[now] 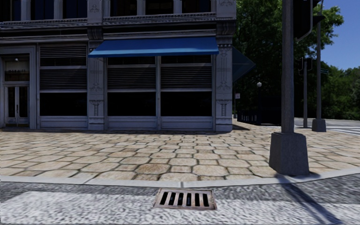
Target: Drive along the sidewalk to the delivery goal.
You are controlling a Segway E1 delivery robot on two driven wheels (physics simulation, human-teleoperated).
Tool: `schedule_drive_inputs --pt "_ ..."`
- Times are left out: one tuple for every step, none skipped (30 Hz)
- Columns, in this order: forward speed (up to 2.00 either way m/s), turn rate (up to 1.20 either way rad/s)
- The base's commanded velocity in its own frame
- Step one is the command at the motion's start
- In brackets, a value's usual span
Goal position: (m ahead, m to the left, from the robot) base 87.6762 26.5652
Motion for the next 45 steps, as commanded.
schedule_drive_inputs --pt "2.00 0.36" --pt "2.00 0.36" --pt "2.00 0.38" --pt "2.00 0.38" --pt "2.00 0.39" --pt "2.00 0.39" --pt "2.00 0.39" --pt "2.00 0.39" --pt "2.00 0.45" --pt "2.00 0.48" --pt "2.00 0.48" --pt "2.00 0.51" --pt "2.00 0.51" --pt "2.00 0.52" --pt "2.00 0.52" --pt "2.00 0.52" --pt "2.00 0.52" --pt "1.95 0.52" --pt "1.95 0.52" --pt "1.91 0.53" --pt "1.87 0.53" --pt "1.82 0.53" --pt "1.82 0.53" --pt "1.77 0.53" --pt "1.73 0.53" --pt "1.70 0.53" --pt "1.70 0.53" --pt "1.68 0.53" --pt "1.65 0.53" --pt "1.65 0.53" --pt "1.64 0.53" --pt "1.61 0.54" --pt "1.59 0.55" --pt "1.59 0.55" --pt "1.56 0.59" --pt "1.55 0.60" --pt "1.54 0.60" --pt "1.54 0.60" --pt "1.54 0.60" --pt "1.54 0.60" --pt "1.54 0.60" --pt "1.53 0.60" --pt "1.53 0.60" --pt "1.53 0.60" --pt "1.53 0.60"
